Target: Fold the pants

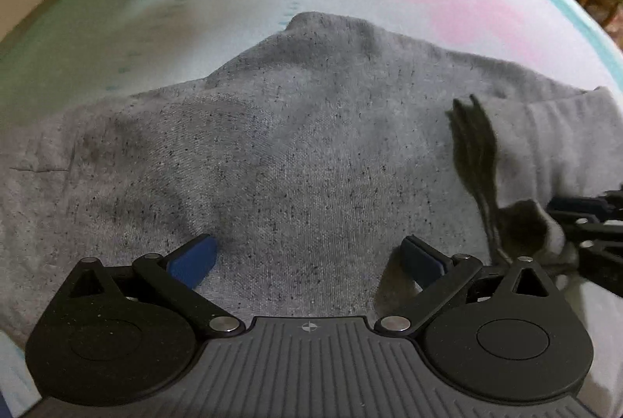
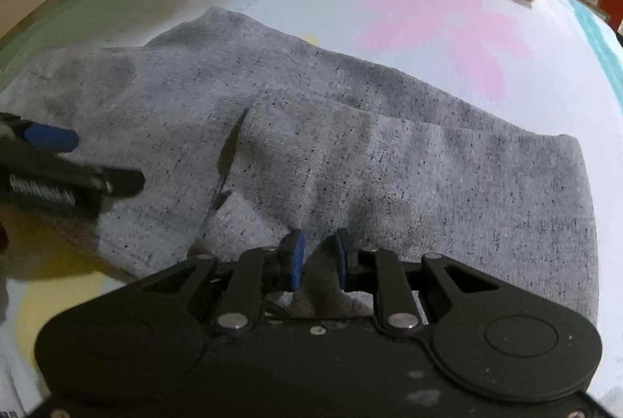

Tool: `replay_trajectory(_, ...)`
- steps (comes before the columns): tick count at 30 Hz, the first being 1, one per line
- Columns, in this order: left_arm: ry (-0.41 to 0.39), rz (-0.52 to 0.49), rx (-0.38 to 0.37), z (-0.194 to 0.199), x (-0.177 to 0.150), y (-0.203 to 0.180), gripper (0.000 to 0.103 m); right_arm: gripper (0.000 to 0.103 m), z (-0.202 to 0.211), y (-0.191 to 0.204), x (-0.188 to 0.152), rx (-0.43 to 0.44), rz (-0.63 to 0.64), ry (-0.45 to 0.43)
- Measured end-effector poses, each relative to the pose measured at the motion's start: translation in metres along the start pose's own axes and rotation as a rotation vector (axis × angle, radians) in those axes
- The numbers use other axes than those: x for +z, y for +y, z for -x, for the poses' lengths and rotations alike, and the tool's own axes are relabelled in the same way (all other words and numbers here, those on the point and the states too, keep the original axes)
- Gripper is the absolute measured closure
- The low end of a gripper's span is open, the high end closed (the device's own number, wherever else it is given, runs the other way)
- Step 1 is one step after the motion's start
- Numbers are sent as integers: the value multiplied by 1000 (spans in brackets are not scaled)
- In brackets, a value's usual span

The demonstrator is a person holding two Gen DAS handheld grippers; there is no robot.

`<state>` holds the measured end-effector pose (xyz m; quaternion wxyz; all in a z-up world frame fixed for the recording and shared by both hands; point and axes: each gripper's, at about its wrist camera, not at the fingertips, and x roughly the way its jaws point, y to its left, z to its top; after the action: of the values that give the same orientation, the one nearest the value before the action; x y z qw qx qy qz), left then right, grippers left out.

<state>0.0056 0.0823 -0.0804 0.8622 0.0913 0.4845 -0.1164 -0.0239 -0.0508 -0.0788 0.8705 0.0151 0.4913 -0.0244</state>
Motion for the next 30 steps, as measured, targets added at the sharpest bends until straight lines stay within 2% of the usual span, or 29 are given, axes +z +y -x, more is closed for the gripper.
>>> replay_trajectory(4,-4,49,4,1,1,3,1,83,-7,-3,10,26,-31,24)
replay_trajectory(11,-28,42,36,5,-6,0,0,83,-8,-10,5,31,-86,5)
replay_trajectory(15,-34,39,26,9,-8,1,1,83,-8,-10,5,25,-97,6)
replay_trajectory(18,-55,84,44,23,-10,9,15,83,-6,-9,4,24,-77,11)
replay_trajectory(24,-115,183,180,66,-24,59,16,83,-8,-5,6,19,-51,19)
replay_trajectory(30,-75,358,223,90,-43,128,16,83,-9,-4,7,22,-49,23)
